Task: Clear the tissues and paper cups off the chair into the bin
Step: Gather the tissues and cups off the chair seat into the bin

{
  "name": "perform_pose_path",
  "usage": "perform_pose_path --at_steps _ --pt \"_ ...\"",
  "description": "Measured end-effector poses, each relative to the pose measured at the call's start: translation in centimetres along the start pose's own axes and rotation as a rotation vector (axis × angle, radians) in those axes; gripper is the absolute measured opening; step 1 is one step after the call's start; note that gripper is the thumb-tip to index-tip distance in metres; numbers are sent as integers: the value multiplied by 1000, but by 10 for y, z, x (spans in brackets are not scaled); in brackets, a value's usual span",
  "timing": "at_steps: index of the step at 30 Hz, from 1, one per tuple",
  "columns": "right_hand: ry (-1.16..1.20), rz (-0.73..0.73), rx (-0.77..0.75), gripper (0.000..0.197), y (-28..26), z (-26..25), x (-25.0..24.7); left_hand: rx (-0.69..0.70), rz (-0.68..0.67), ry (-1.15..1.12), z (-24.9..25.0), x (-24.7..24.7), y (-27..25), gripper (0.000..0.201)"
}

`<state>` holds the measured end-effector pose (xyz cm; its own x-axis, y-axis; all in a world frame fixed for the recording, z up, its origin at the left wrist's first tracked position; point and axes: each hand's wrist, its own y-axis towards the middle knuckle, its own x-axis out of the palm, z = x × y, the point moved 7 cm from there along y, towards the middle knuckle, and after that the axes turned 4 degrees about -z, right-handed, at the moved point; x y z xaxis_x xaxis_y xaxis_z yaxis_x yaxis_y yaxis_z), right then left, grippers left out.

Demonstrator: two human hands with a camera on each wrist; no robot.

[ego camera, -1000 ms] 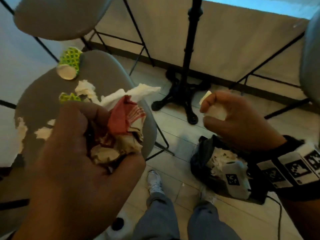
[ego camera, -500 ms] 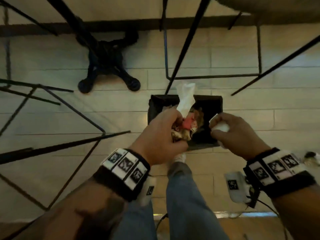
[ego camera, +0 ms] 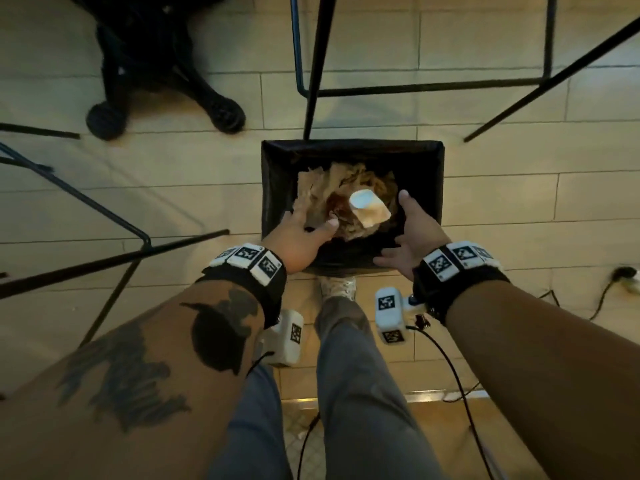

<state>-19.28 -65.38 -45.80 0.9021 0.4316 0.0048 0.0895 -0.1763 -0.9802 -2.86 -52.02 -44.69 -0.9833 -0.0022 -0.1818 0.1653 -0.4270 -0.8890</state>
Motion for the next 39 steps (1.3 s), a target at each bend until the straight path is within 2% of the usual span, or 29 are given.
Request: perform_pose_path --at_steps 3,5,7,11,13,15,18,20,21,23,24,27,28,30,31,33,35,37,39 --pt "-231 6 30 59 -12 1 4 -29 24 -3 -13 -14 -15 93" --pt "-509 -24 82 40 -25 5 8 -7 50 -53 -17 -27 -35 86" --pt "-740 -21 54 30 -39 7 5 18 54 -99 -21 -39 -61 77" --pt "-1124 -10 -71 25 -75 5 22 118 109 -167 -28 -76 -148 57" --pt "-1285 -37 -128 25 -104 1 52 202 173 -189 -33 -99 -207 49" --pt "-1427 -87 -181 33 -131 -3 90 278 249 -206 -44 -123 -269 44" --pt "-1523 -157 -367 73 -153 -17 146 371 418 -241 -70 -164 -364 38" --pt "-1565 -228 -508 86 -209 -15 213 422 590 -282 -91 -190 -428 34" --pt "-1625 -269 -558 79 -254 -8 255 434 688 -302 -103 -202 -458 30" --pt "-1758 -348 -708 47 -343 16 335 420 883 -347 -133 -222 -510 21" --pt "-1771 -392 -794 38 -375 28 368 396 981 -359 -150 -230 -531 19" --pt "-1847 -518 -998 53 -438 63 439 300 1285 -377 -201 -249 -577 19" --pt "-1890 -571 -1048 60 -454 77 459 262 1374 -378 -217 -254 -586 23" --pt "-2008 -625 -1126 76 -470 102 492 153 1491 -357 -245 -263 -592 46" --pt "-2075 -623 -1154 86 -472 113 506 67 1501 -334 -258 -267 -590 63" --pt "-2182 -587 -1145 101 -469 129 529 -132 1423 -323 -280 -274 -578 91" --pt "-2241 -537 -1148 106 -459 138 545 -236 1310 -342 -294 -278 -563 107" --pt "-2275 -491 -1185 101 -449 142 555 -256 1213 -333 -298 -282 -547 113" --pt "-2275 -472 -1255 77 -445 140 563 -277 1130 -282 -299 -286 -532 115"
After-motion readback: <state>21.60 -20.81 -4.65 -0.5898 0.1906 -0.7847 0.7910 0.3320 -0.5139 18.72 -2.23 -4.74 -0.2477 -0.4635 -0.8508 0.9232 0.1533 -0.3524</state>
